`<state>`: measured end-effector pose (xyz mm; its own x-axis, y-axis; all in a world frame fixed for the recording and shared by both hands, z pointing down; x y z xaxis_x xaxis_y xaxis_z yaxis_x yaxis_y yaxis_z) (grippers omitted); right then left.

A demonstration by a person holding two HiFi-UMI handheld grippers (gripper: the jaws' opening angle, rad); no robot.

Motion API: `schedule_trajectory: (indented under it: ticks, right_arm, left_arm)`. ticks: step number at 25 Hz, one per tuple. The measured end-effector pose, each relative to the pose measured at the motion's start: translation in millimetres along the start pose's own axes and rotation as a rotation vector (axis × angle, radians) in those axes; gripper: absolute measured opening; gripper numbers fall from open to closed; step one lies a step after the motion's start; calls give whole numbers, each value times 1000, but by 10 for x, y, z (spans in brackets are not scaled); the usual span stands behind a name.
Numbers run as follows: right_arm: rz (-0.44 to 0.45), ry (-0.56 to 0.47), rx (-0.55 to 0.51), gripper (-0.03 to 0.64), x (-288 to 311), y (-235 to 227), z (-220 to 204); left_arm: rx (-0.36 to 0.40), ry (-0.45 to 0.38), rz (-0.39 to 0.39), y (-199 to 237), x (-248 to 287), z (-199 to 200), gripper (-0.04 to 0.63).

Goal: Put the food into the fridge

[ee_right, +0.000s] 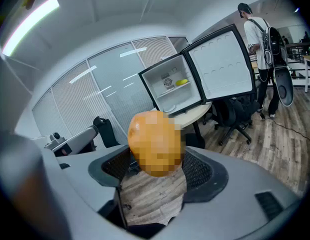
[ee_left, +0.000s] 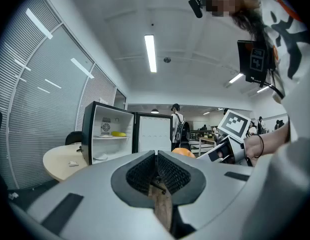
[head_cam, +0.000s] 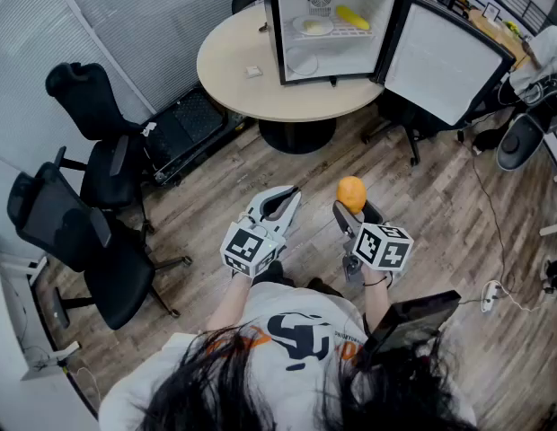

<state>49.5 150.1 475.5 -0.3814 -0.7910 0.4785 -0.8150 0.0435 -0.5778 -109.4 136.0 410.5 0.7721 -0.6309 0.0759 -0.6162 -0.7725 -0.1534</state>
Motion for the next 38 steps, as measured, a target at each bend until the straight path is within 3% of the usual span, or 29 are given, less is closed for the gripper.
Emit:
schedule_trajectory:
  ticks: [9, 25, 38]
  right_arm:
    - [30, -16, -29, 334, 8, -55, 95]
    - [53, 46, -56, 334, -22, -441, 157]
    - [59, 72, -34, 334, 254, -626, 341]
  left_arm:
    - [18, 8, -1, -96, 109, -5, 13]
    - [5, 21, 16, -379, 434, -57, 13]
    - [7, 40, 21, -139, 777, -101, 14]
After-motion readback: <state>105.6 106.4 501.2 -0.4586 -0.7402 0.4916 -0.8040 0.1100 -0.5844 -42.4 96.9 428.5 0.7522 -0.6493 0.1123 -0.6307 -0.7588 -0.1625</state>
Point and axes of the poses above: the fingertips, and each gripper's own axes: x forward along the fingers, y to its left, z out of its top, the point moved 3 cm from there along -x, backward along the fingers, and after that the axes turned 10 degrees about x, right-handed, at the moved point
